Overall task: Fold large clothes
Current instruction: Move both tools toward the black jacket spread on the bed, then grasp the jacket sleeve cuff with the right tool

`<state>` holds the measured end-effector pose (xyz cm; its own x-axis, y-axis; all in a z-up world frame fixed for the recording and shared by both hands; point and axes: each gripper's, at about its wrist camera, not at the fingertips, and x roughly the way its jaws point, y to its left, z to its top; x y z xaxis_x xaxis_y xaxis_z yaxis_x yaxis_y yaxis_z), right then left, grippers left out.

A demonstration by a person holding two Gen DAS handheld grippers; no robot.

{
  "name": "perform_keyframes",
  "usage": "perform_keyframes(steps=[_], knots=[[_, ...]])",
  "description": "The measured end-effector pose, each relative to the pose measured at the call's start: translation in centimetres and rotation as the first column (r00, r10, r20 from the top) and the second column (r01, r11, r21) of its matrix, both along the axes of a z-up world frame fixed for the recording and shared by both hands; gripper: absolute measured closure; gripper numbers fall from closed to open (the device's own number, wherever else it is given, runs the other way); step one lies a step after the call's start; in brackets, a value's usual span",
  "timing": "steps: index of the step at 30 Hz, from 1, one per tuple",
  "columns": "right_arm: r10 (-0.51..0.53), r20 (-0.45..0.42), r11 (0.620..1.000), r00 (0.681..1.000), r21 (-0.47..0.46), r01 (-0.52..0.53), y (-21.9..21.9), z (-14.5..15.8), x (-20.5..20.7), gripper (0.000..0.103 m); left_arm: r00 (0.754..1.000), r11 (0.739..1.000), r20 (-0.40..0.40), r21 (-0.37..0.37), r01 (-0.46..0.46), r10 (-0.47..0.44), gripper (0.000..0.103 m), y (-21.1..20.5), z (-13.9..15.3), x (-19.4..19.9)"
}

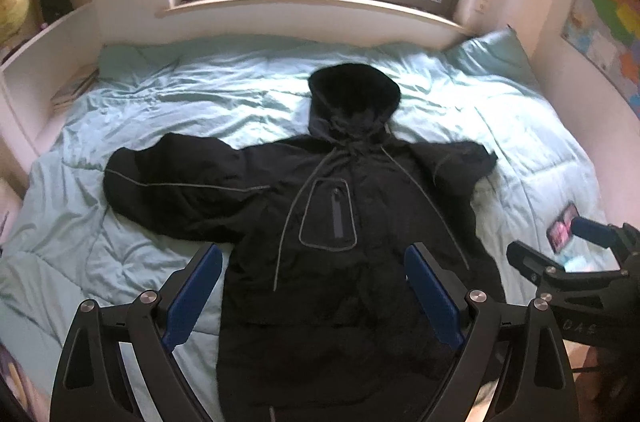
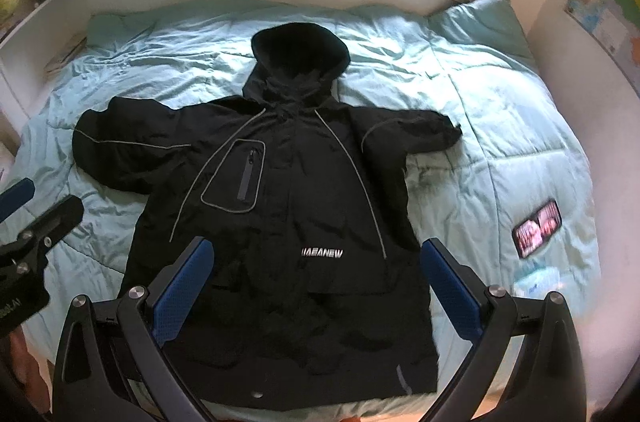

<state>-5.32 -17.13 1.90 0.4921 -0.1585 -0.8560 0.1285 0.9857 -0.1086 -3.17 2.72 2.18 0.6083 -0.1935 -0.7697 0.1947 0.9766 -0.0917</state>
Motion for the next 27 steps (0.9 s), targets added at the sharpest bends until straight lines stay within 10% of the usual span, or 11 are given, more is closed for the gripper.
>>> perform_keyframes(steps=[27], knots=[[0.018, -0.033, 0.999, 0.999, 0.029, -0.017, -27.0, -6.5, 12.5, 0.000, 0.997, 1.000, -0.079, 0.023, -0.004, 0.006, 0.010, -26.9, -5.4, 12.6]])
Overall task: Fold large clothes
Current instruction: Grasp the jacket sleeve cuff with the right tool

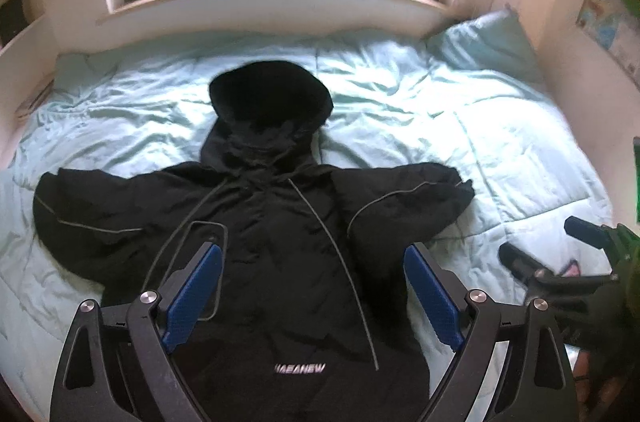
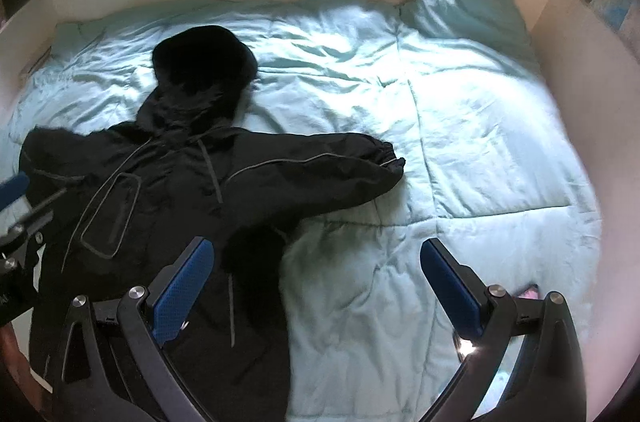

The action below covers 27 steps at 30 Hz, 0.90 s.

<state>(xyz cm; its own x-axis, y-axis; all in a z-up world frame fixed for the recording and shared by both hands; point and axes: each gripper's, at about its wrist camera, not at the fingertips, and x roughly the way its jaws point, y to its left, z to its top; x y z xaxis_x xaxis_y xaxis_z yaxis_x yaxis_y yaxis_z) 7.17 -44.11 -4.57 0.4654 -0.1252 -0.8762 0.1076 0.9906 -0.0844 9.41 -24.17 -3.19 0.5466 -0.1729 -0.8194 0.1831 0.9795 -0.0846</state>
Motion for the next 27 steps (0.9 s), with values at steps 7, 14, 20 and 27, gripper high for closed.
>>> perform_keyframes(steps=[7, 14, 20, 27], knots=[[-0.113, -0.057, 0.973, 0.992, 0.194, 0.122, -12.4, -8.6, 7.3, 0.005, 0.991, 0.999, -0.128, -0.032, 0.023, -0.027, 0.010, -4.2, -8.4, 7.7], [-0.184, -0.180, 0.924, 0.966, 0.303, 0.233, -18.8, -16.3, 13.3, 0.006, 0.967, 0.994, -0.245, -0.101, 0.043, -0.067, 0.011, -8.0, -16.2, 14.2], [-0.219, -0.278, 0.834, 0.935, 0.444, 0.328, -20.7, -21.8, 15.6, 0.009, 0.956, 0.991, -0.278, -0.110, 0.070, -0.098, 0.011, -9.4, -18.9, 16.0], [-0.171, -0.284, 0.830, 0.943, 0.474, 0.293, -19.8, -23.4, 17.1, 0.077, 0.951, 0.990, -0.286, -0.110, 0.088, -0.116, 0.011, -9.2, -19.1, 15.8]])
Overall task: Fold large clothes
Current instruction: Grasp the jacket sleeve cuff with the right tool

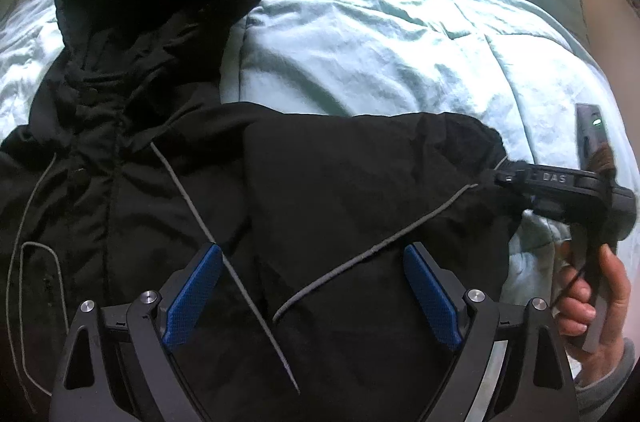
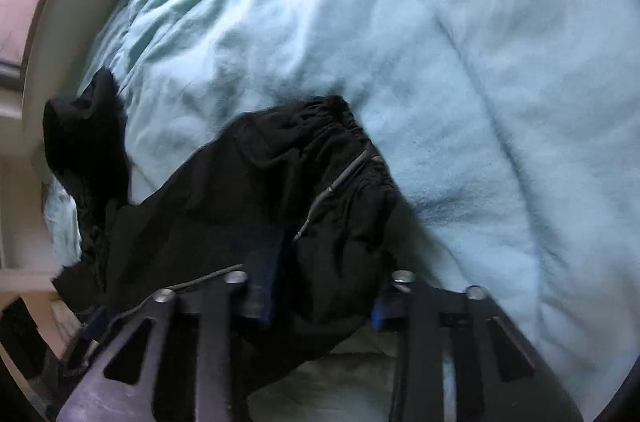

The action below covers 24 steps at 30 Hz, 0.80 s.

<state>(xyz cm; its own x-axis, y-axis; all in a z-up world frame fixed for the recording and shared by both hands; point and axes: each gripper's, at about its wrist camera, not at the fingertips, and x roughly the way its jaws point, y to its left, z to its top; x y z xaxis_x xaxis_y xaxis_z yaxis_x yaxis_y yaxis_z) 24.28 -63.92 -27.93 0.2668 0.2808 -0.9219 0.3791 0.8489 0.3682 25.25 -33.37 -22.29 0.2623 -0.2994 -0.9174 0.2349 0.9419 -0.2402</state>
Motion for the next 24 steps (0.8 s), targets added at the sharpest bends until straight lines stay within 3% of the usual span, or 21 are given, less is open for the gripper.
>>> perform_keyframes(steps=[3, 6, 8, 10, 12, 14, 17, 19, 22, 24], knots=[[0.027, 0.070, 0.992, 0.997, -0.126, -0.018, 0.4, 4.5, -1.6, 0.081, 1.000, 1.000, 0.024, -0.001, 0.004, -0.004, 0.011, 0.2, 1.1, -0.4], [0.016, 0.151, 0.949, 0.988, -0.314, 0.032, -1.0, 10.8, -4.7, 0.082, 0.999, 0.999, 0.048, -0.022, 0.024, -0.023, 0.011, -0.3, 2.4, -0.6], [-0.018, 0.214, 0.889, 0.977, -0.444, 0.114, -2.8, 15.3, -7.4, 0.082, 0.997, 0.998, 0.063, -0.041, 0.058, -0.055, 0.011, -1.5, 3.1, -0.7], [-0.090, 0.267, 0.784, 0.959, -0.575, 0.234, -5.6, 19.4, -10.6, 0.082, 0.994, 0.994, 0.060, -0.061, 0.093, -0.089, 0.011, -3.3, 3.2, -0.7], [-0.168, 0.286, 0.739, 0.943, -0.596, 0.313, -8.5, 20.9, -12.6, 0.082, 0.991, 0.988, 0.032, -0.085, 0.132, -0.129, 0.011, -5.5, 2.2, -0.8], [-0.245, 0.248, 0.774, 0.937, -0.533, 0.343, -11.3, 19.8, -13.4, 0.082, 0.986, 0.983, -0.027, -0.083, 0.161, -0.164, 0.011, -8.3, -0.5, -0.4], [-0.349, 0.140, 0.771, 0.927, -0.520, 0.369, -13.8, 15.3, -13.8, 0.082, 0.977, 0.985, -0.129, -0.048, 0.167, -0.172, 0.011, -11.0, -5.3, 0.2], [-0.395, 0.065, 0.789, 0.917, -0.488, 0.374, -14.6, 11.9, -13.8, 0.082, 0.976, 0.983, -0.150, 0.069, 0.169, -0.157, 0.010, -12.4, -8.6, 0.4], [-0.394, 0.015, 0.792, 0.919, -0.501, 0.348, -14.5, 10.2, -13.1, 0.082, 0.975, 0.974, -0.110, 0.104, 0.203, -0.192, 0.009, -13.1, -8.0, 0.0], [-0.372, 0.027, 0.801, 0.928, -0.496, 0.336, -13.6, 11.3, -12.6, 0.082, 0.975, 0.977, -0.095, 0.057, 0.206, -0.200, 0.010, -12.2, -6.5, -0.1]])
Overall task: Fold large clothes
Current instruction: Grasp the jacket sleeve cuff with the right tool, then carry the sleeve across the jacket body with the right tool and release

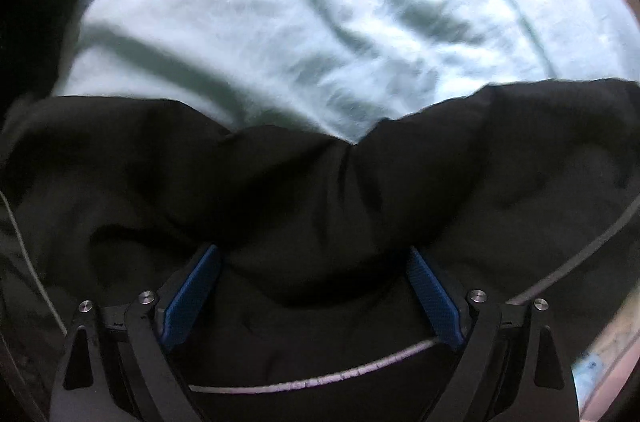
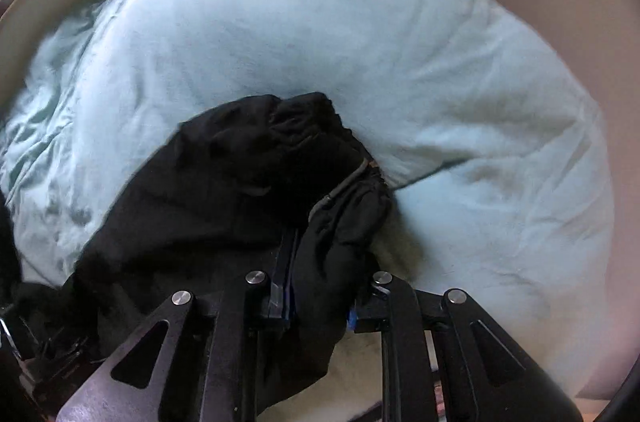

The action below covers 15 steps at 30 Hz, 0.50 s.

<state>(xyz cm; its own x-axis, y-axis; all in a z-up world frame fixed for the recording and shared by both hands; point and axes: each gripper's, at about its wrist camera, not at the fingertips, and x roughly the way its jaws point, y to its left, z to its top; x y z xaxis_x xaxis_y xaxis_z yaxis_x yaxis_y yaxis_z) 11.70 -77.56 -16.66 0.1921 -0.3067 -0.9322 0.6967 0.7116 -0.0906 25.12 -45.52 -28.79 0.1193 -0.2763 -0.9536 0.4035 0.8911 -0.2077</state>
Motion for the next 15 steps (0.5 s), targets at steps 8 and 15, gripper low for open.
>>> perform_keyframes(steps=[8, 15], knots=[[0.338, 0.158, 0.936, 0.928, 0.049, -0.349, 12.2, 4.5, 2.5, 0.081, 0.987, 0.982, 0.102, -0.155, -0.110, 0.127, 0.010, 9.0, 8.3, -0.7], [0.600, 0.249, 0.723, 0.760, 0.237, -0.649, 27.6, 1.9, 6.9, 0.081, 0.952, 0.958, 0.159, -0.159, -0.238, 0.263, 0.010, 19.3, 11.9, -2.9]])
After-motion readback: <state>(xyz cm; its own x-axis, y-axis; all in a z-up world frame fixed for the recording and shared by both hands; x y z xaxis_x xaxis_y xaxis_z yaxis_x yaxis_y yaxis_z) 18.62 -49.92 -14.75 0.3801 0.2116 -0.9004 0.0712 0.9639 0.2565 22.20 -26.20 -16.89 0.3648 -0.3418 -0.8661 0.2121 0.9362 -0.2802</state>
